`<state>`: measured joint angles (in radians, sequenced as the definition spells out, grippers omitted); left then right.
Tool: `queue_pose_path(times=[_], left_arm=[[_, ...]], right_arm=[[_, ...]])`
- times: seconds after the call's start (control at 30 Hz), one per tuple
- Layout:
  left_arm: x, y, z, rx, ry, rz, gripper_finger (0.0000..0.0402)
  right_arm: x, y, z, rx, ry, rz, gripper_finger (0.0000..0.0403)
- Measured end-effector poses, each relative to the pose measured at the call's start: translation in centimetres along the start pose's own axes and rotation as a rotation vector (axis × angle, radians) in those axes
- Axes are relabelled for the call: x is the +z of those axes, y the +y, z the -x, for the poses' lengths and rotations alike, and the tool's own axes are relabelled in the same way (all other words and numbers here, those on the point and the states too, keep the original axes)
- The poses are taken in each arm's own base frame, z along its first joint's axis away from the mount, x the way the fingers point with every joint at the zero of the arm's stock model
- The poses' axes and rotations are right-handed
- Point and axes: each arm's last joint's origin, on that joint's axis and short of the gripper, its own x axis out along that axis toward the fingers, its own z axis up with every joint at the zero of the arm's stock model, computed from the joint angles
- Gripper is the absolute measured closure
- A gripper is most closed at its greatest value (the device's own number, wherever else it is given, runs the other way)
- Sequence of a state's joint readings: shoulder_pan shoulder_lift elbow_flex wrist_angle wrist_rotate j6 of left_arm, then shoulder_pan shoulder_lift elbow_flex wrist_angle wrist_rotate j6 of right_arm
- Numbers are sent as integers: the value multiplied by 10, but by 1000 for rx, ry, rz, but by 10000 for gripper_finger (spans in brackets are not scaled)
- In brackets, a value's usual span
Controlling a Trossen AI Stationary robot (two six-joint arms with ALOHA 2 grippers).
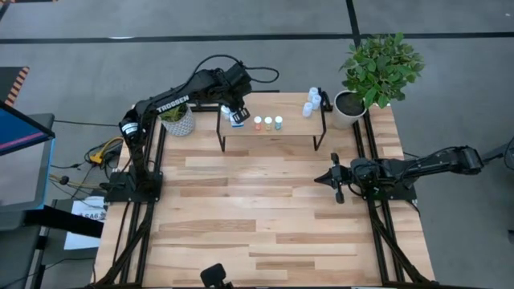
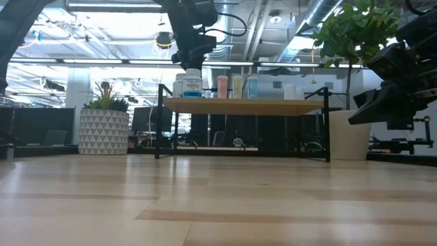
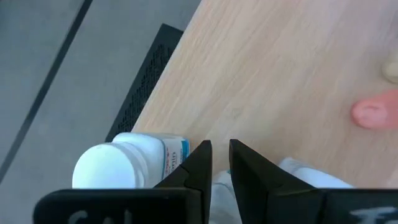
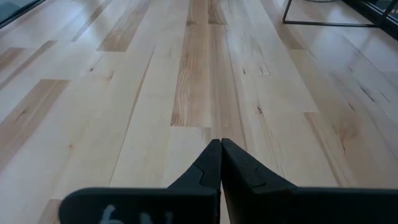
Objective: Pick and place medicine bottles onto shelf by color
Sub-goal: Adjust the white medicine bottles
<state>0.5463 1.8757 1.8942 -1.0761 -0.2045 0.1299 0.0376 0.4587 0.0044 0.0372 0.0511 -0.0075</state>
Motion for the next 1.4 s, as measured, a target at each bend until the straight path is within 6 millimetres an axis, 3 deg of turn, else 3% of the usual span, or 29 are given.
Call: queue_pose_path(times=[0.47, 0.87, 1.4], left_arm=[[13, -15, 31, -2, -81, -61, 359], [9, -42, 32, -42, -20, -100, 359], [-6, -46, 25, -36, 120, -56, 359]], right_arm=[[0, 0, 0, 0, 0, 0, 374], [0, 0, 0, -1, -1, 0, 374], [0, 0, 0, -1, 0, 0, 376]])
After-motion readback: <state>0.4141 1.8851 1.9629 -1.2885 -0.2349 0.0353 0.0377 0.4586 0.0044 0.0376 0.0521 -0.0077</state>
